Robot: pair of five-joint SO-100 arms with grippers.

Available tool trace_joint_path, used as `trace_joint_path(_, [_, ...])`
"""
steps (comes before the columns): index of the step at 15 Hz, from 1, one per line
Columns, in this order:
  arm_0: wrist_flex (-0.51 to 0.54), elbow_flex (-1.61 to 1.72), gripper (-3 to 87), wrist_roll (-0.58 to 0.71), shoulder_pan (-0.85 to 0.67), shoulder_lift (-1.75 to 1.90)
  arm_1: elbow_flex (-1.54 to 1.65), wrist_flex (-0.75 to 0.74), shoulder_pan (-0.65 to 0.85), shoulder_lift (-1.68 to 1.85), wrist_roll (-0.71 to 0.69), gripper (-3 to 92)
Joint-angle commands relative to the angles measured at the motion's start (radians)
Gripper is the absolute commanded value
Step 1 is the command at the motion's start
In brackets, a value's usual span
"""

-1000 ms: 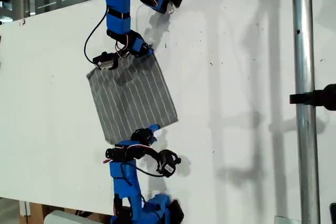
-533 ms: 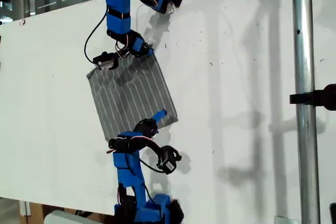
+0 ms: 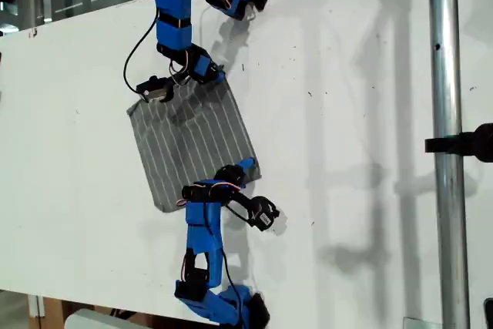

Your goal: Grasp corners of a towel and fold twice.

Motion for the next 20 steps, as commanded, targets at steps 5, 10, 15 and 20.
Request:
trace_joint_path(5, [0.017,-0.106,17.0,-0.046,-0.021,-0.104,-0.009,-0.003,-0.012,0.051,-0.012,-0.2])
trace_joint_path(10, [0.104,-0.112,-1.5,0.014,-0.025,-0.095,-0.011,0.012,-0.025,0.063,-0.005,-0.2])
trace_joint_path(15, [0.161,-0.091,-3.0,-0.005,0.081,0.077,-0.018,0.176,-0.204,0.334,0.209,-0.2])
trace_joint_path(20, [0.161,-0.014,-3.0,-0.052,0.206,0.308,-0.061,0.212,-0.364,0.502,0.393,-0.2])
